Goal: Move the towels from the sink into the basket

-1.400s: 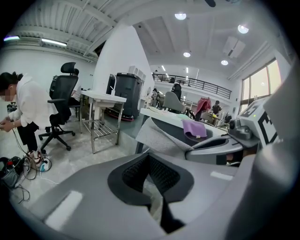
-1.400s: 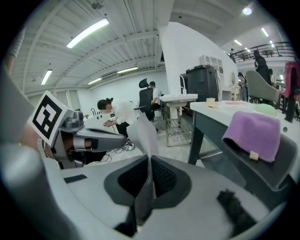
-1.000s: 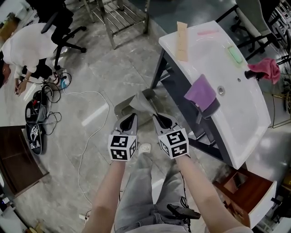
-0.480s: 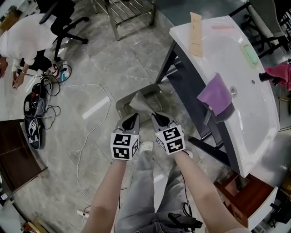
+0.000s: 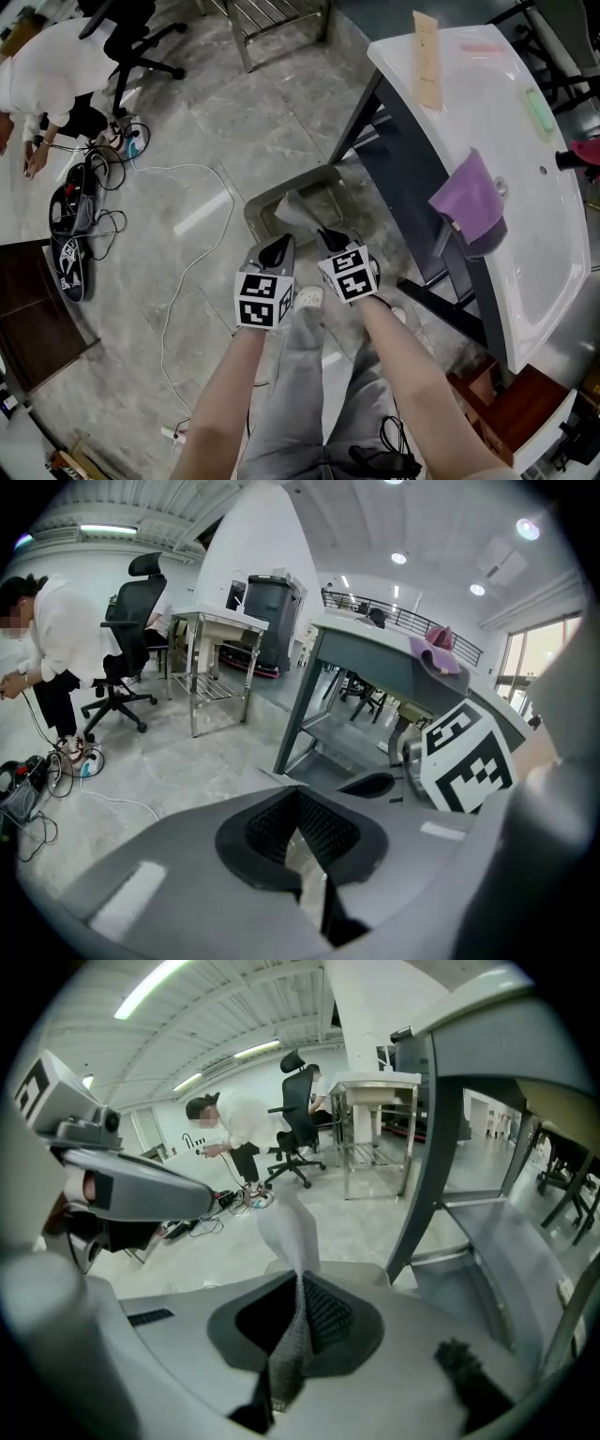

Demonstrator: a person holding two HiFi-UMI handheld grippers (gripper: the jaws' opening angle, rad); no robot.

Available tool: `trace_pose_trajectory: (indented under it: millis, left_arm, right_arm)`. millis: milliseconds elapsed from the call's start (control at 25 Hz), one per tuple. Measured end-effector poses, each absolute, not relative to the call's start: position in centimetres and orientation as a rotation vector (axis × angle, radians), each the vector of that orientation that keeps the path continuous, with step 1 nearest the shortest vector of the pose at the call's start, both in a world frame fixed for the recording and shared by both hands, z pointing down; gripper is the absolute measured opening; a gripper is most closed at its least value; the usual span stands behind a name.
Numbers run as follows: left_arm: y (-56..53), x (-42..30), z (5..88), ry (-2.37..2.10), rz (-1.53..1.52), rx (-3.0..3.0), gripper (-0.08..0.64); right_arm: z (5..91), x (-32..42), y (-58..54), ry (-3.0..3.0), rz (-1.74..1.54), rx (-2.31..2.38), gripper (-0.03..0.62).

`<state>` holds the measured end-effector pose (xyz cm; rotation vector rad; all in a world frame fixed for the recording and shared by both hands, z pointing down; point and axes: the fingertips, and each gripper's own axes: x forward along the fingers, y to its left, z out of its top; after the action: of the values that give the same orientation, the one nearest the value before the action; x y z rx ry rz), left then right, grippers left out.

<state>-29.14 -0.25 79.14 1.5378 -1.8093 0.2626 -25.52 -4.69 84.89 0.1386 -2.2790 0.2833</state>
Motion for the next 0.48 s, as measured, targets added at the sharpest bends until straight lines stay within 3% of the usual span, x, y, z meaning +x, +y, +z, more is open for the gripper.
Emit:
trace_pose_trajectory:
  millis: [280,480]
  left_arm:
    - [0.1,-29.5,79.5,-1.807,0.26,1.535,0.006]
    - [0.6,-29.9,79.3,-1.805,0.269,1.537,0.006]
  right_arm:
    - [87.0,-27.3,-5.4,-2.251,0.279,0.143,0.035]
    - [86.4,-27.8,-6.0,-2.253,0.27,0.182,0.115]
